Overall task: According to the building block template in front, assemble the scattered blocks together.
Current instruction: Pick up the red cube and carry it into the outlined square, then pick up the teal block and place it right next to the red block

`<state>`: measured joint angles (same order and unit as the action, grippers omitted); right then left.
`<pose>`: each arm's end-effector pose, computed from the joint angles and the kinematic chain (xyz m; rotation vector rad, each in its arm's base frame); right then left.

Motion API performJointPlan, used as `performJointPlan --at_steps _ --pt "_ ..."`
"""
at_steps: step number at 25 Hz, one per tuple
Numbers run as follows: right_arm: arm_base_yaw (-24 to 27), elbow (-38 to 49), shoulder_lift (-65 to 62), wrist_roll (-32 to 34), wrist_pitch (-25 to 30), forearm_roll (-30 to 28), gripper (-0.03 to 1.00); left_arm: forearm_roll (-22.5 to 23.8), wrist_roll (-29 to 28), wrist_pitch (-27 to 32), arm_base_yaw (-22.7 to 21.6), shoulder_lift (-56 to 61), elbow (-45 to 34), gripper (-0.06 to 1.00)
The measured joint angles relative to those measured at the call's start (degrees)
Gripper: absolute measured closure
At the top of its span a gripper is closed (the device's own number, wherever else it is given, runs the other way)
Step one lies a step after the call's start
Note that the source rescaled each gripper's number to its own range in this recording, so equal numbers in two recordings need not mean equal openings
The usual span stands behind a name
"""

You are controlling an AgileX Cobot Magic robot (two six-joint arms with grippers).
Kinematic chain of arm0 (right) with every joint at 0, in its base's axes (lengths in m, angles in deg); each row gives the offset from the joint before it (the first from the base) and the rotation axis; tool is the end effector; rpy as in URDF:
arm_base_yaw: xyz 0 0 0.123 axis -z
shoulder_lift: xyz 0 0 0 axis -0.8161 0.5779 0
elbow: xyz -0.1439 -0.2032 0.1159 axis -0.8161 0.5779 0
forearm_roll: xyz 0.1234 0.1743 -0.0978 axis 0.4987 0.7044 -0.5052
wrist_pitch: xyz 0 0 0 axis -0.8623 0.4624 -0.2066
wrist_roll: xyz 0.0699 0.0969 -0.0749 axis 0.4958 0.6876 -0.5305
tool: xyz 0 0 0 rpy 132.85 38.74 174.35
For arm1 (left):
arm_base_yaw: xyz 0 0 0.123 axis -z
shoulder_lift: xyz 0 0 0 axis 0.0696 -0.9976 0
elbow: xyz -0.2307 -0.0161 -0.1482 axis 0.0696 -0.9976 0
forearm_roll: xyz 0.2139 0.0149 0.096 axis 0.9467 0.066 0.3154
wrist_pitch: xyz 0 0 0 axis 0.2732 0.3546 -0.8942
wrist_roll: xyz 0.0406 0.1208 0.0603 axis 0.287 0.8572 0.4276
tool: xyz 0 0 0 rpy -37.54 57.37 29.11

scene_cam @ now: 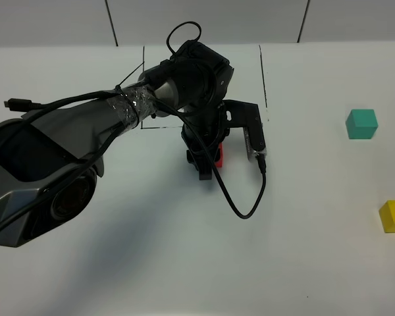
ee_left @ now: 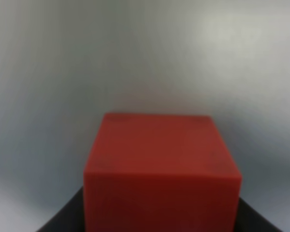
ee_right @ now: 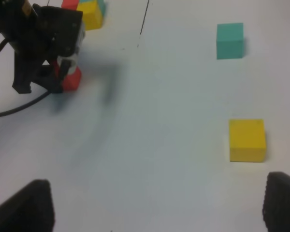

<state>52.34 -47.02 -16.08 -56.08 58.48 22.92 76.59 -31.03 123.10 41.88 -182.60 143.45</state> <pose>0.0359 0.0208 0.2477 -0.0393 2.0468 0.2203 0.3914 -0.2879 0.0608 2.0542 2.1804 0.1617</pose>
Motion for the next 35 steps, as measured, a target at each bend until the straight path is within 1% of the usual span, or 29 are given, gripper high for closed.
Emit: performJointPlan --at_steps 2,3,6,9,11,12,15,16,19,23,28,30,35 --pt "0.0 0.0 0.0 0.0 0.0 0.0 0.21 0.0 0.0 -0.2 0.0 0.0 0.0 0.92" --pt "0.0 0.0 0.0 0.0 0.0 0.0 0.21 0.0 0.0 -0.5 0.0 -0.1 0.0 0.89" --pt "0.0 0.0 0.0 0.0 0.0 0.0 0.21 0.4 0.0 -1.2 0.0 -0.2 0.0 0.70" --pt "0.0 0.0 0.0 0.0 0.0 0.0 0.21 0.9 0.0 -1.8 0.0 -0.2 0.1 0.47" --pt "0.0 0.0 0.0 0.0 0.0 0.0 0.21 0.9 0.0 -1.9 0.0 -0.2 0.1 0.35" --pt "0.0 0.0 0.0 0.0 0.0 0.0 0.21 0.9 0.0 -2.0 0.0 -0.1 0.1 0.29" --pt "0.0 0.0 0.0 0.0 0.0 0.0 0.21 0.5 0.0 -2.0 0.0 0.2 0.1 0.17" --pt "0.0 0.0 0.0 0.0 0.0 0.0 0.21 0.3 0.0 -1.8 0.0 0.4 0.0 0.15" --pt "0.0 0.0 0.0 0.0 0.0 0.0 0.21 0.2 0.0 -1.2 0.0 1.6 0.0 0.13" --pt "0.0 0.0 0.0 0.0 0.0 0.0 0.21 -0.4 -0.2 1.5 0.0 4.1 0.0 0.12" --pt "0.0 0.0 0.0 0.0 0.0 0.0 0.21 -3.7 -0.8 5.2 0.0 6.7 0.0 0.12" --pt "0.0 0.0 0.0 0.0 0.0 0.0 0.21 -4.0 -2.5 5.7 0.0 7.0 0.0 0.12" --pt "0.0 0.0 0.0 0.0 0.0 0.0 0.21 -4.3 -9.9 4.0 -0.4 7.2 0.0 0.12"
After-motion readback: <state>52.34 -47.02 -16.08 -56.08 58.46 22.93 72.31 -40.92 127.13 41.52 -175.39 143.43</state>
